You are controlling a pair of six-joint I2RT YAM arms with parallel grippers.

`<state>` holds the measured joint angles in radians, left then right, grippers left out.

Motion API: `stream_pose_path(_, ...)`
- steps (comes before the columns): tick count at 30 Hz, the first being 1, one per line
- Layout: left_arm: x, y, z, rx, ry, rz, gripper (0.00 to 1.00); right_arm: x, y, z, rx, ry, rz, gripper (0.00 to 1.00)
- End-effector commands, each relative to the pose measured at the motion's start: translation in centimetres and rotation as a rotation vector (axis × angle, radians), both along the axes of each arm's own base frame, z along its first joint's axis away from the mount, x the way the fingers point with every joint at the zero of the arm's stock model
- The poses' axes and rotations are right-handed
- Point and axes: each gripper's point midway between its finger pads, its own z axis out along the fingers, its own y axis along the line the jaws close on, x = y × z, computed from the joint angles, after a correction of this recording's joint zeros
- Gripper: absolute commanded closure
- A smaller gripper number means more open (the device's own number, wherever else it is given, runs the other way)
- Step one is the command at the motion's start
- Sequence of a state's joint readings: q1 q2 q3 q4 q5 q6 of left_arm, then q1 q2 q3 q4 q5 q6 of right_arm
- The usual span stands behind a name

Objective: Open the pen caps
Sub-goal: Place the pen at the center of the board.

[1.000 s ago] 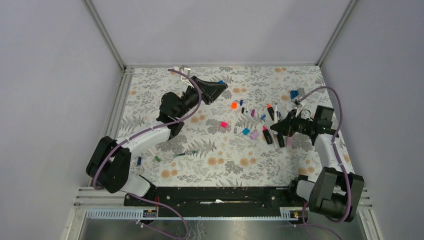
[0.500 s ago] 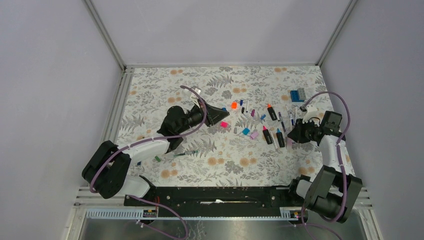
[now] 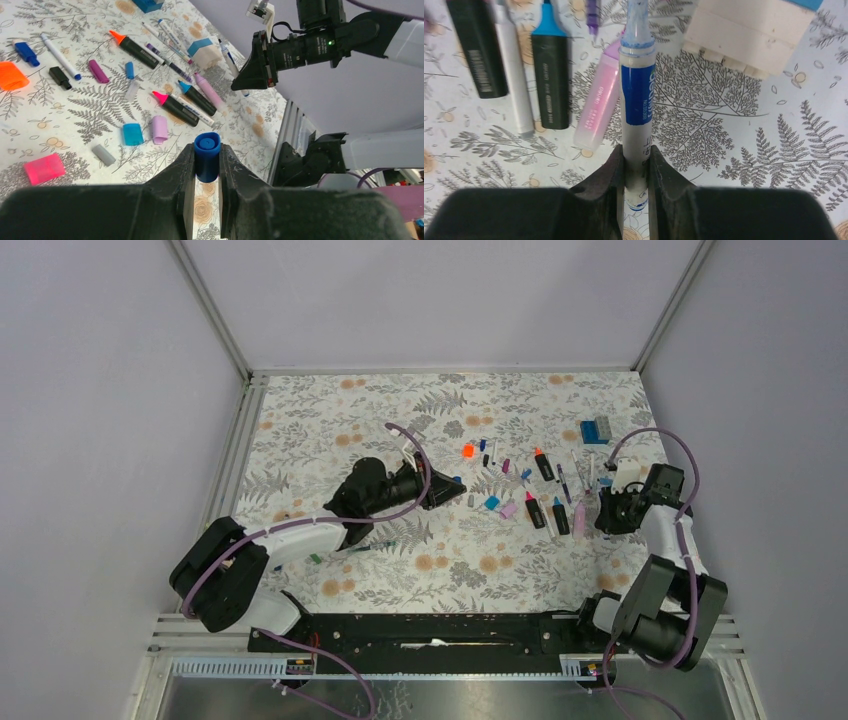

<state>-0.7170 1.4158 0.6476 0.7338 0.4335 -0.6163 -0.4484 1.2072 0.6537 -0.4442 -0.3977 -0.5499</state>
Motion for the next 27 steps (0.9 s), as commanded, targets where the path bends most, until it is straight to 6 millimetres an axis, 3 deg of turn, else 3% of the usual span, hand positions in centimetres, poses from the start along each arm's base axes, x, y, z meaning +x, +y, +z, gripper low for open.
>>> stream_pose_path(1, 0.1, 0.2, 0.0, 0.040, -0.067, 0.013, 0.90, -0.3, -2.1, -0.5, -0.074, 0.068, -0.037, 0.94)
stream_pose_path(8, -0.1, 0.4, -1.2, 0.083, -0.062, 0.011, 0.89, -0.9, -2.0, -2.4, -0.048, 0.148, -0.041, 0.88)
stream_pose_path(17, 0.2, 0.4, -1.5, 0.104, -0.062, 0.016, 0.87, -1.2, -2.0, -3.7, -0.014, 0.203, -0.055, 0.63)
stream_pose_path(27, -0.2, -0.2, -2.0, 0.126, -0.041, -0.003, 0.86, -1.1, -1.6, -3.6, 0.032, 0.222, -0.053, 0.55)
